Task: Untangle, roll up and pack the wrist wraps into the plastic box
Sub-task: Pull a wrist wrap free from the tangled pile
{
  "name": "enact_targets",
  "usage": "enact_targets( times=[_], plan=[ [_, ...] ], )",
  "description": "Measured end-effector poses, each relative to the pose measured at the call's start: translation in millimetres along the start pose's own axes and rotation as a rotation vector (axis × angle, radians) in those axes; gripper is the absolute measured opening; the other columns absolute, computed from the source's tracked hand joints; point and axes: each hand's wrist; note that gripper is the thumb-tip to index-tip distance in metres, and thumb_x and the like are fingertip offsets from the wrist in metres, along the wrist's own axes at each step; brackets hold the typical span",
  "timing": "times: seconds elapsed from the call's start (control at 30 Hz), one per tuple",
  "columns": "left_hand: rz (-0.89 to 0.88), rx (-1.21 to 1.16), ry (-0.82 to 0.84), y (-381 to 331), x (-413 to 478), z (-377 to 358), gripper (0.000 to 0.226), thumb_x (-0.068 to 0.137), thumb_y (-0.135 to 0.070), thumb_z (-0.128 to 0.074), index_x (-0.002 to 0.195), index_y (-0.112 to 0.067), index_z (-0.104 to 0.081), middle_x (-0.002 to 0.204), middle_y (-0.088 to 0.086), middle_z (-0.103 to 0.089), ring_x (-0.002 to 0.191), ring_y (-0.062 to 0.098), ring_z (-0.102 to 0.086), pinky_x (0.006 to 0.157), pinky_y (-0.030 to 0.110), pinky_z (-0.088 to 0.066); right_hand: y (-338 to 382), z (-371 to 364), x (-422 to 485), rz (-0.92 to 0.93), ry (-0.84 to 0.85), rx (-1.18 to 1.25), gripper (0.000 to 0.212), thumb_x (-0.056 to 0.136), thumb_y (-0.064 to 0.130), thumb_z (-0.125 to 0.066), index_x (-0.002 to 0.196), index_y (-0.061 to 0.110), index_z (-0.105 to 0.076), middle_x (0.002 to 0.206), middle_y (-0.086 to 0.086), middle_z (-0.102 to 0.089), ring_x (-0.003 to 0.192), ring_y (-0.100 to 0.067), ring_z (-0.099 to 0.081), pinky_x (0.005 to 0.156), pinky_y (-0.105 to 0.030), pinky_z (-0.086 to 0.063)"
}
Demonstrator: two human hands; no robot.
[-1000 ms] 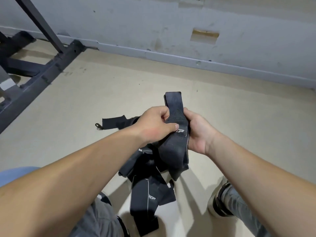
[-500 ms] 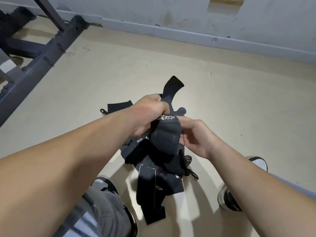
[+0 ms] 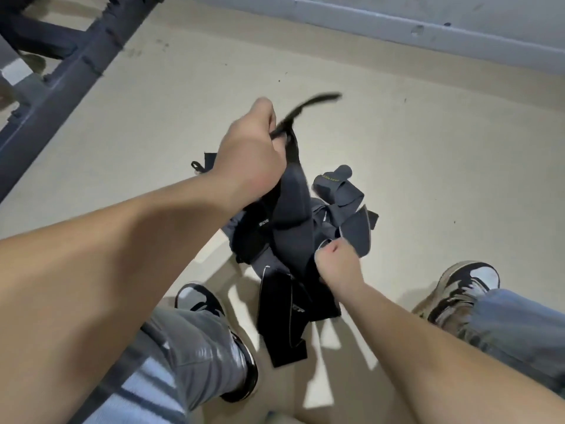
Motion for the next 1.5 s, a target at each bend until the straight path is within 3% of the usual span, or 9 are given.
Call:
enact_targets(
  times=[0.13,0.27,0.37,0.5,0.8,0.93,1.07,1.23,1.5],
  plan=[
    [0.054,-0.063,0.05,9.8,-5.4,7.0,0.022,0.102,-0.02,-0.055,0.088,-0.02,-0.038,0.078,-0.006,-0.047,0.064,0.012,-0.05,0.055,0.028,-0.038,-40.7,-52.8,-28.5,-0.232,0.339,-0.243,0.034,0.076,0.041,-0.073,0.086,0.01,-0.063,0.075,-0.005,-0.067,0.063,-0.021,-0.063,0.055,-0.026,-0.051],
    [0.027,0.01,0.135,18.8,-13.6,7.6,0.036,0.102,-0.026,-0.06,0.078,-0.025,-0.033,0.08,-0.005,-0.048,0.067,0.014,-0.044,0.058,0.03,-0.035,-75.4,-103.2,-14.4,-0.249,0.297,-0.255,0.07,0.05,0.063,-0.076,0.094,0.01,-0.068,0.092,-0.007,-0.073,0.084,-0.027,-0.072,0.076,-0.035,-0.061],
    [0.041,-0.011,0.139,22.4,-13.4,16.6,0.036,0.101,-0.022,-0.059,0.078,-0.024,-0.032,0.079,-0.006,-0.045,0.067,0.015,-0.043,0.058,0.03,-0.035,-82.3,-108.1,-7.2,-0.219,0.203,-0.181,0.025,0.068,0.031,-0.072,0.072,0.017,-0.052,0.075,-0.004,-0.06,0.073,-0.028,-0.058,0.064,-0.034,-0.051],
    [0.081,-0.156,0.139,16.7,-16.9,29.2,0.032,0.098,-0.005,-0.052,0.077,-0.019,-0.032,0.07,-0.006,-0.041,0.047,0.002,-0.048,0.041,0.014,-0.028,-56.5,-84.6,-29.9,-0.143,0.213,0.113,0.034,0.084,0.015,-0.058,0.069,0.023,-0.028,0.064,0.001,-0.031,0.064,-0.019,-0.028,0.055,-0.031,-0.023],
    [0.139,-0.411,-0.036,-27.2,-10.0,56.3,0.024,0.092,0.001,-0.048,0.106,-0.018,-0.051,0.091,0.002,-0.058,0.065,0.015,-0.053,0.043,0.013,-0.037,68.4,67.2,-48.3,-0.119,0.421,0.749,0.038,0.105,0.036,-0.059,0.126,0.008,-0.073,0.12,-0.019,-0.075,0.098,-0.033,-0.075,0.087,-0.041,-0.061],
    [0.253,-0.483,0.109,-44.2,-17.6,59.0,0.009,0.092,-0.011,-0.051,0.092,-0.007,-0.059,0.079,0.012,-0.058,0.041,0.013,-0.055,0.038,0.014,-0.033,111.3,124.2,-94.3,-0.021,0.472,0.904,0.032,0.105,0.04,-0.055,0.098,0.013,-0.071,0.082,-0.01,-0.075,0.069,-0.024,-0.073,0.07,-0.031,-0.059],
    [0.344,-0.547,0.323,-48.7,-33.6,49.2,0.021,0.089,-0.03,-0.066,0.082,-0.011,-0.071,0.078,0.018,-0.07,0.064,0.022,-0.054,0.068,0.031,-0.043,138.6,154.8,-129.3,0.157,0.453,1.077,0.038,0.11,0.029,-0.046,0.075,0.017,-0.054,0.044,0.001,-0.048,0.036,-0.015,-0.053,0.041,-0.02,-0.047],
    [0.451,-0.703,0.533,-54.6,-45.6,44.8,0.029,0.101,-0.035,-0.066,0.104,-0.007,-0.073,0.094,0.013,-0.08,0.068,0.02,-0.071,0.081,0.034,-0.056,156.7,178.0,-136.0,0.262,0.46,1.305,0.041,0.082,0.0,-0.063,0.055,0.02,-0.04,0.043,0.007,-0.035,0.032,-0.009,-0.038,0.034,-0.017,-0.038],
    [0.558,-0.923,0.782,-66.1,-60.7,42.4,0.038,0.099,-0.047,-0.066,0.112,-0.013,-0.076,0.113,0.013,-0.076,0.083,0.029,-0.074,0.087,0.037,-0.06,176.3,179.4,-142.1,0.364,0.606,1.306,0.05,0.066,0.011,-0.079,0.052,0.022,-0.033,0.041,0.006,-0.035,0.033,-0.013,-0.04,0.039,-0.018,-0.043]
  ],
)
Point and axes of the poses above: each hand's wrist, its own x-axis towards the middle knuckle, its own z-axis out of the back of the hand, y = z × x
